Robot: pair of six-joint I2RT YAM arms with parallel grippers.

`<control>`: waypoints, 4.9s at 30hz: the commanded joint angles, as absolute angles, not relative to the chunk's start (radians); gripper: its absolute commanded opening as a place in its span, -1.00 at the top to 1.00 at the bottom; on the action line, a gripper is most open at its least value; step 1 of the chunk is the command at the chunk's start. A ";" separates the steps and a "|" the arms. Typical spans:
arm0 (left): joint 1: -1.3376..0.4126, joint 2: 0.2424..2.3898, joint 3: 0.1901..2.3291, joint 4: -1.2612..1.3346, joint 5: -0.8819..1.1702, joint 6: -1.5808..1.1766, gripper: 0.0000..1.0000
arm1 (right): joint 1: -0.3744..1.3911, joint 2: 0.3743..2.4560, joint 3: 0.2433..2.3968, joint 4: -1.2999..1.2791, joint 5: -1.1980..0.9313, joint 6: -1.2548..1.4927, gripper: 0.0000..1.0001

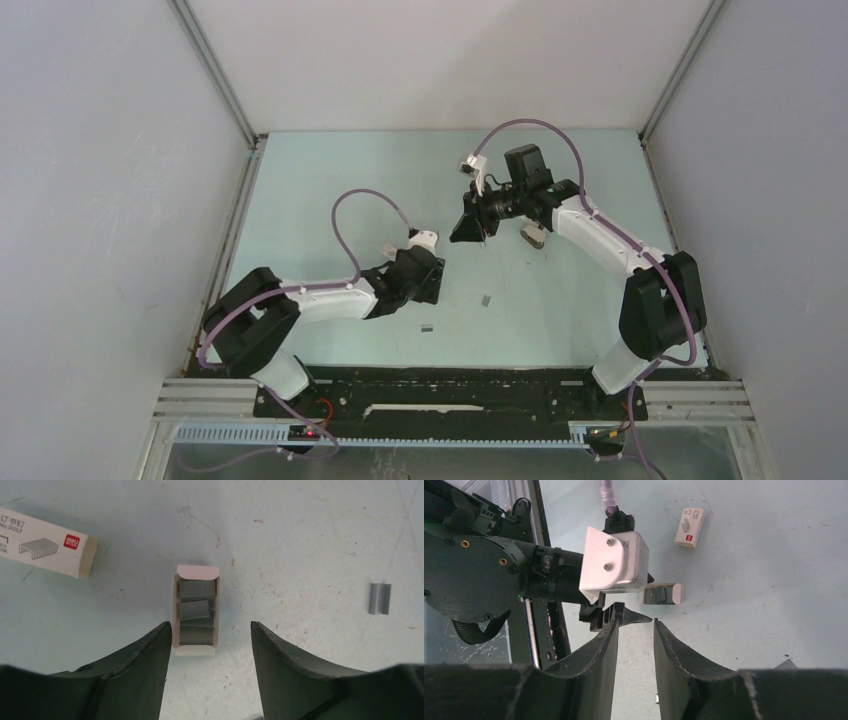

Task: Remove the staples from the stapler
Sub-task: Pick up the staple box from the center of the board, then place the staple box at the center of the board, then pick up the staple from the center of the board.

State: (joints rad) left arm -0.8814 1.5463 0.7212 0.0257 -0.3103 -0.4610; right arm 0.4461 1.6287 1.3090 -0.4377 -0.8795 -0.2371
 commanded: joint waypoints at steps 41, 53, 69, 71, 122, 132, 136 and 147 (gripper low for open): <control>-0.876 1.554 0.996 -0.494 -0.221 -0.129 0.38 | 0.412 1.609 1.310 -0.438 -0.934 -0.224 0.19; -0.875 1.561 1.094 -0.674 -0.137 -0.027 0.38 | 0.397 1.603 1.310 -0.439 -0.940 -0.222 0.19; -0.867 1.575 1.076 -0.611 -0.041 -0.002 0.39 | 0.387 1.590 1.309 -0.439 -0.943 -0.217 0.19; -0.864 1.583 1.055 -0.599 -0.079 -0.002 0.40 | 0.387 1.589 1.309 -0.440 -0.940 -0.218 0.19; -0.809 1.364 0.911 -0.353 -0.073 0.003 -0.37 | 0.357 1.532 1.308 -0.474 -0.925 -0.257 0.19; -0.778 0.763 0.458 -0.013 -0.205 -0.237 -1.00 | 0.403 1.377 1.213 -0.573 -0.961 -0.508 0.03; -0.768 0.626 0.320 0.099 -0.188 -0.356 -1.00 | 0.443 1.303 1.091 -0.627 -1.028 -0.725 -0.12; -0.754 0.641 0.165 0.212 -0.187 -0.604 -0.83 | 0.477 1.321 0.953 -0.622 -0.868 -0.877 -0.34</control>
State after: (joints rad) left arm -0.7643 0.6075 0.2131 0.1028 -0.1806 -0.4728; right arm 0.4671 1.2919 0.9394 -0.6216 -0.9665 -0.8188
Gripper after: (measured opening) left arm 0.944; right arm 0.672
